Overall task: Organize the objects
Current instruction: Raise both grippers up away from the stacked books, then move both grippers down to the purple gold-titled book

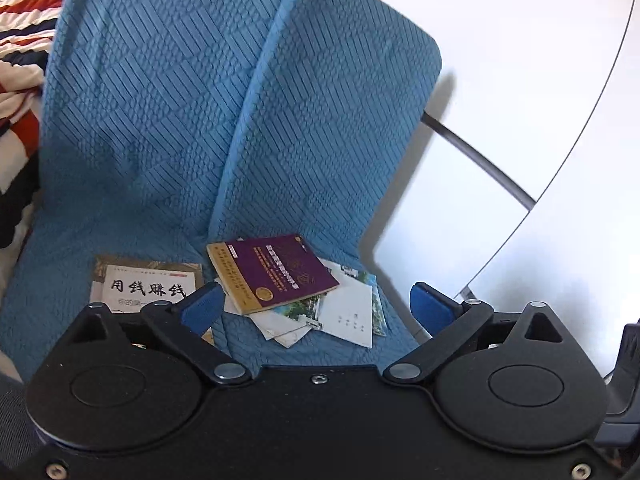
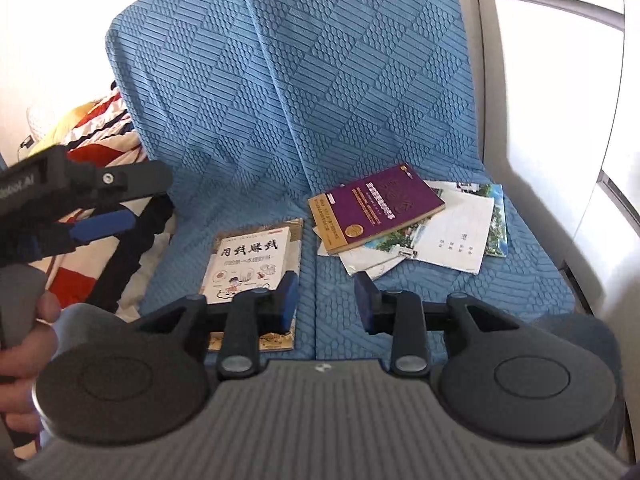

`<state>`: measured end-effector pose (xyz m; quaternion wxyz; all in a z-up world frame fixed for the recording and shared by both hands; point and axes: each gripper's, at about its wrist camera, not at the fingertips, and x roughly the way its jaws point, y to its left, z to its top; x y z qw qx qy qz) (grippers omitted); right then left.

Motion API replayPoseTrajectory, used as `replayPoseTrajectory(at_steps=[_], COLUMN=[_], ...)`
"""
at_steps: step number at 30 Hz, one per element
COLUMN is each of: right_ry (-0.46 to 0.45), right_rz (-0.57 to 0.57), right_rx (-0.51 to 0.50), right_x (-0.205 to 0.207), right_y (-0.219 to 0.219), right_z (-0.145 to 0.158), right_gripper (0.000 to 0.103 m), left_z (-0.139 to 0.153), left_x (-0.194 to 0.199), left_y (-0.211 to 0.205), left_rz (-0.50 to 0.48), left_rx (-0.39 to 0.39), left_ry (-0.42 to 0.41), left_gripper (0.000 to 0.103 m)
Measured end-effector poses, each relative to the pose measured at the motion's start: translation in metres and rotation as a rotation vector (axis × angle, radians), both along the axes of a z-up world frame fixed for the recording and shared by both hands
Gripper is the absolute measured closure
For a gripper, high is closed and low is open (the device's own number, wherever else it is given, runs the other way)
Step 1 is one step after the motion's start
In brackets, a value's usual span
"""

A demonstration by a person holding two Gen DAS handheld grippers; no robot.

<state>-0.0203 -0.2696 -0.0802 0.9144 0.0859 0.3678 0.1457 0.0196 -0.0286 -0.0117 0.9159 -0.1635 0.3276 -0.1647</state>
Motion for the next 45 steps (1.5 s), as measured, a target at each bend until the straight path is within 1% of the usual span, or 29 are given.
replayPoseTrajectory(at_steps=[6,8,10,14,15,16,17,19,21,23,24,25,26,27,30,32,37,41,43,45], right_ry=[0.032,0.044,0.058,0.074,0.084,0.086,0.086,0.089,0.092,0.08,0.074,0.068,0.061,0.052,0.048,0.06,0.09,0.1,0.125,0.135], right_rz=[0.005,0.014,0.013,0.009,0.006,0.002,-0.003,-0.007,0.01,0.016,0.015,0.006,-0.005,-0.019,-0.056,-0.073,-0.069,-0.053,-0.036,-0.037], right_rx=[-0.021,-0.021,-0.029,-0.028,-0.023,-0.018,-0.016,-0.014,-0.012,-0.023,-0.028,-0.028,-0.019,-0.005,0.022,0.024,0.048,0.076,0.105,0.127], right_x=[0.005,0.01,0.015,0.025,0.028,0.03,0.033,0.038,0.045,0.051,0.055,0.058,0.061,0.064,0.076,0.084,0.103,0.12,0.129,0.137], right_y=[0.005,0.007,0.01,0.015,0.016,0.016,0.016,0.017,0.018,0.018,0.018,0.018,0.016,0.013,0.007,0.005,0.006,0.012,0.014,0.015], right_z=[-0.012,-0.019,-0.026,-0.038,-0.041,-0.044,-0.046,-0.05,-0.052,-0.053,-0.053,-0.054,-0.054,-0.054,-0.06,-0.066,-0.085,-0.101,-0.108,-0.111], right_gripper=[0.068,0.068,0.068,0.068,0.067,0.061,0.059,0.059,0.059,0.057,0.046,0.029,0.023,0.02,0.02,0.02,0.02,0.02,0.016,0.016], left_z=[-0.024,-0.037,-0.048,-0.063,-0.066,-0.07,-0.073,-0.077,-0.08,-0.08,-0.08,-0.08,-0.081,-0.082,-0.088,-0.095,-0.114,-0.126,-0.134,-0.143], left_x=[0.024,0.033,0.041,0.055,0.059,0.063,0.068,0.076,0.084,0.09,0.093,0.097,0.101,0.105,0.118,0.13,0.157,0.174,0.179,0.19], left_y=[-0.007,-0.003,0.001,0.007,0.01,0.011,0.014,0.016,0.017,0.017,0.016,0.015,0.014,0.014,0.013,0.013,0.015,0.014,0.015,0.019], left_rz=[-0.039,-0.062,-0.051,-0.024,-0.031,-0.04,-0.04,-0.028,-0.015,-0.011,-0.013,-0.013,-0.011,-0.008,0.029,0.046,0.053,0.049,0.044,0.04], left_rx=[0.01,-0.047,-0.064,-0.026,-0.037,-0.048,-0.06,-0.073,-0.058,-0.04,-0.033,-0.028,-0.022,-0.016,0.022,0.048,0.05,0.061,0.05,0.025], left_ry=[0.008,0.004,0.031,0.021,0.018,0.022,0.034,0.045,0.039,0.018,0.008,0.0,-0.003,-0.004,-0.027,-0.012,0.051,0.079,0.115,0.149], left_gripper=[0.003,0.003,0.003,0.002,0.001,0.001,0.001,0.001,0.001,0.001,0.001,0.001,0.001,0.001,0.001,0.001,0.001,0.001,0.001,0.001])
